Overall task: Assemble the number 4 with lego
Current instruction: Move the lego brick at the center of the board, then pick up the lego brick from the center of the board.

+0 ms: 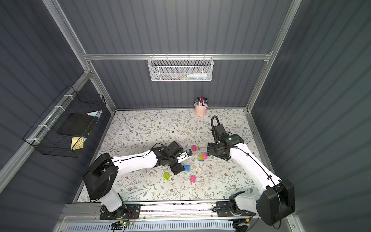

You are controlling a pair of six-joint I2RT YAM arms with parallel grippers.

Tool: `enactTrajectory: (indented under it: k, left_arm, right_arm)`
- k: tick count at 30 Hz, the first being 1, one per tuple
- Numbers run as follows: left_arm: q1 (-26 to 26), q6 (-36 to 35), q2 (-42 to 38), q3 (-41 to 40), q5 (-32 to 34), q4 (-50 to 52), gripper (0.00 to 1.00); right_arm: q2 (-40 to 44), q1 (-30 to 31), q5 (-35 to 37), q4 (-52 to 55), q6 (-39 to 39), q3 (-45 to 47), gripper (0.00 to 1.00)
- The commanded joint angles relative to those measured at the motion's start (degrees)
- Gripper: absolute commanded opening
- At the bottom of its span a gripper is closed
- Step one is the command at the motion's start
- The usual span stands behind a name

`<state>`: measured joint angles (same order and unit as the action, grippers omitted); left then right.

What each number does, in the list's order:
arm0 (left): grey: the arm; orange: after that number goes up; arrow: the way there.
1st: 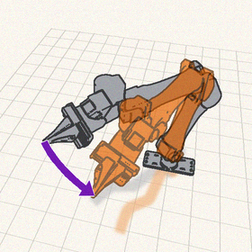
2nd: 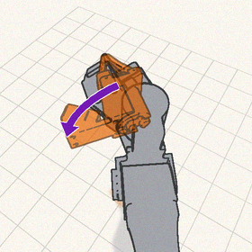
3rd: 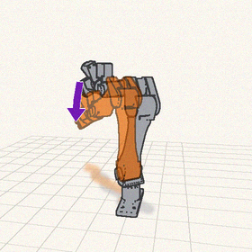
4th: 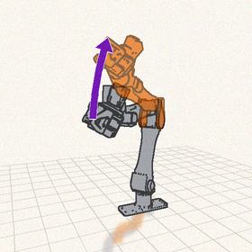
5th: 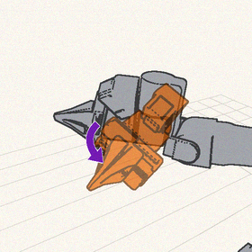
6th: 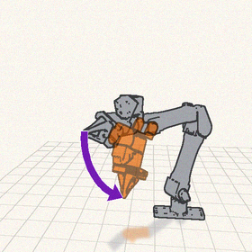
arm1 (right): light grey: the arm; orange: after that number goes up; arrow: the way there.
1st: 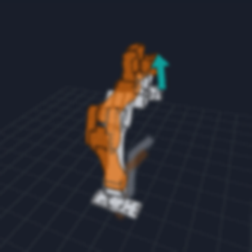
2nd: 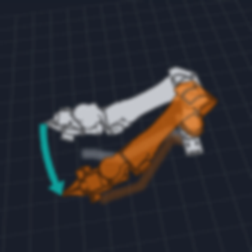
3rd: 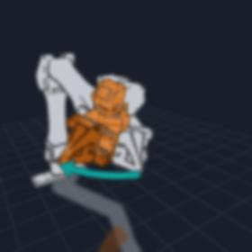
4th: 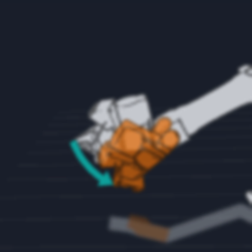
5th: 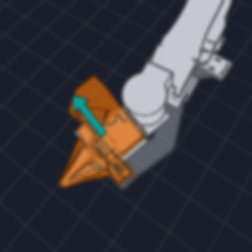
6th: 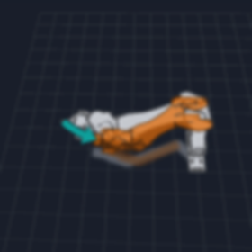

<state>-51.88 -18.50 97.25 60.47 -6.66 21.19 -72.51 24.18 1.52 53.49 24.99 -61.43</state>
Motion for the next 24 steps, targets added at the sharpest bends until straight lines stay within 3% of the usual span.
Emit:
enactTrajectory:
  k: [1, 24]
  left_arm:
    - [-0.07, -6.35, 0.46, 1.52, -8.52, 4.95, 0.86]
    - [1.68, -5.86, 3.99, -5.41, -8.43, -11.04, 0.72]
  right_arm:
    - [-0.16, -0.34, -0.88, 0.5, -0.57, 0.33, 0.76]
    - [1.42, -2.2, -1.77, 0.08, -1.35, 1.38, 0.76]
